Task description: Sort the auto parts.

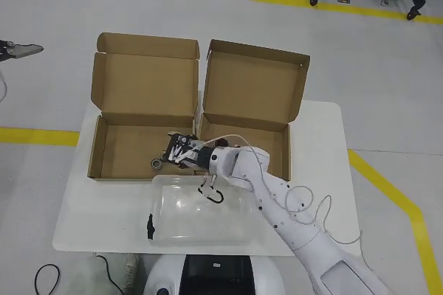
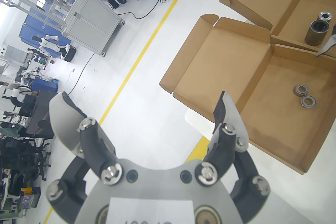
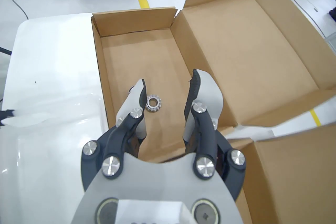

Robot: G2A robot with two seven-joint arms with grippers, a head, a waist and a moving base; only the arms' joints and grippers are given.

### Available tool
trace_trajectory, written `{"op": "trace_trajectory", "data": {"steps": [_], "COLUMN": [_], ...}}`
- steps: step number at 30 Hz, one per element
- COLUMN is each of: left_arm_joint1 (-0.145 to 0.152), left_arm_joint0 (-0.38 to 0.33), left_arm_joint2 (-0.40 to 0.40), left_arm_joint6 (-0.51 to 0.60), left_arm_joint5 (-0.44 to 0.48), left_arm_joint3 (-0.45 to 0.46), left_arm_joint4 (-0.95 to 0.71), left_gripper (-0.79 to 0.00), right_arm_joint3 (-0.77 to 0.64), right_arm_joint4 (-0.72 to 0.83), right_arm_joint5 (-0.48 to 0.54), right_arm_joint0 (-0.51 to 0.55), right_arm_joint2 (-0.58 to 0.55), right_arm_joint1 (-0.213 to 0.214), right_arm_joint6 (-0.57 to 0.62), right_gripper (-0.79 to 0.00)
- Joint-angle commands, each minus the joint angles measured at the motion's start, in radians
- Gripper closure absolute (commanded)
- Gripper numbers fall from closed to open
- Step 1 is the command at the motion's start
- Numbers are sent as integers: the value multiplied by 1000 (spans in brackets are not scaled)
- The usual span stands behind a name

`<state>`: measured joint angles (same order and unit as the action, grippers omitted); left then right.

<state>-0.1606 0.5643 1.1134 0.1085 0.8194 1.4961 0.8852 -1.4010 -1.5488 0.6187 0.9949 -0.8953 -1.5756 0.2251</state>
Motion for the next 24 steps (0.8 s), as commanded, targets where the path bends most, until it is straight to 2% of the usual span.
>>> {"op": "trace_trajectory", "data": {"steps": [1,9,13,18,21,24], "left_arm_joint1": [0,0,0,0,0,0], "left_arm_joint0": [0,0,0,0,0,0], "left_arm_joint2": [0,0,0,0,0,0], "left_arm_joint6": [0,0,0,0,0,0], "left_arm_joint5": [0,0,0,0,0,0], "left_arm_joint3": [0,0,0,0,0,0], "left_arm_joint4": [0,0,0,0,0,0], "left_gripper": [-785,-785,-785,-785,-785,-785], "right_arm_joint3": [-103,-325,-398,-466,-493,-541], "right_arm_joint4": [-16,-54,-64,-72,-69,-76], "right_arm_joint5": [16,23,4,-18,-29,-69], "right_arm_joint0": [84,319,409,509,549,608], "right_arm_joint2": [-63,-239,-319,-397,-439,-468], "right_arm_joint1": [23,83,103,124,134,141], "right_arm_joint6": [9,-21,-54,-88,-114,-149], "right_gripper": [-289,-305,-369,-400,-474,-594]}}
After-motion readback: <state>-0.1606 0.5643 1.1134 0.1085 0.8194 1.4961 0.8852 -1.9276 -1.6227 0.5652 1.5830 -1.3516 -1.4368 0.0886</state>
